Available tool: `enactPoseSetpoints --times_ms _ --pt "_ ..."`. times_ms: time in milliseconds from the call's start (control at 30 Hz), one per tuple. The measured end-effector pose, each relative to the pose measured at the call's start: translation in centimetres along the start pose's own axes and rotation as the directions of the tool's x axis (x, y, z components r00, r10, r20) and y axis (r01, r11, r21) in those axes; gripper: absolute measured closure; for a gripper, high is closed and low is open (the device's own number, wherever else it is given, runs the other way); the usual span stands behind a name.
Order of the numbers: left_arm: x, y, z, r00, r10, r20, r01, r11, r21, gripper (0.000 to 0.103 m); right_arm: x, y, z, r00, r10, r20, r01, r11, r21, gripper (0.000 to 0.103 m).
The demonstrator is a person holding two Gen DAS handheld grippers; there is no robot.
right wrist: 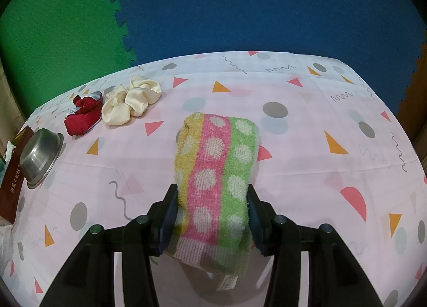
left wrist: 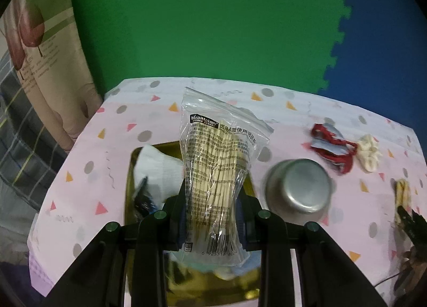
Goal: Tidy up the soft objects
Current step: 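Lift the cotton swab bag with the left gripper toward the gold tin, then lower the cotton swab bag into the gold tin and open the left gripper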
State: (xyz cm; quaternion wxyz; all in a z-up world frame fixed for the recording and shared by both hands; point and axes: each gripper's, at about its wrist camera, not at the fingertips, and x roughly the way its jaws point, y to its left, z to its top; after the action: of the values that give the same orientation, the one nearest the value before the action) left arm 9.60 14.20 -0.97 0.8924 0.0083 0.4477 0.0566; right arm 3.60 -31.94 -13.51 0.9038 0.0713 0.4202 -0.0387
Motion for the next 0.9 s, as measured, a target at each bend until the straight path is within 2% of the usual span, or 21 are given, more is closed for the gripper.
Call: enactPoseSetpoints --times_ms 167,333,467,700,900 --pt "2.5 1.7 0.3 0.999 -0.005 -0.035 0.004 1.000 -0.010 0.076 0.0 0.0 0.0 1.000 0.000 0.000 0.000 1.000 0.000 0.054" --pt "4.6 2.7 0.6 0.998 0.022 -0.058 -0.022 1.000 -0.003 0.076 0.0 0.0 0.0 1.000 0.000 0.000 0.000 1.000 0.000 0.054" --pt "6.2 3.4 0.8 0.996 0.008 -0.084 -0.008 1.000 -0.003 0.076 0.0 0.0 0.0 1.000 0.000 0.000 0.000 1.000 0.000 0.054" --pt "7.9 2.6 1.0 0.993 -0.030 -0.112 0.031 0.999 0.009 0.076 0.0 0.0 0.0 1.000 -0.001 0.000 0.001 1.000 0.000 0.054" --pt "9.1 1.4 0.7 0.991 -0.034 -0.129 0.039 0.999 0.035 0.076 0.0 0.0 0.0 1.000 -0.001 0.000 0.001 1.000 0.000 0.054"
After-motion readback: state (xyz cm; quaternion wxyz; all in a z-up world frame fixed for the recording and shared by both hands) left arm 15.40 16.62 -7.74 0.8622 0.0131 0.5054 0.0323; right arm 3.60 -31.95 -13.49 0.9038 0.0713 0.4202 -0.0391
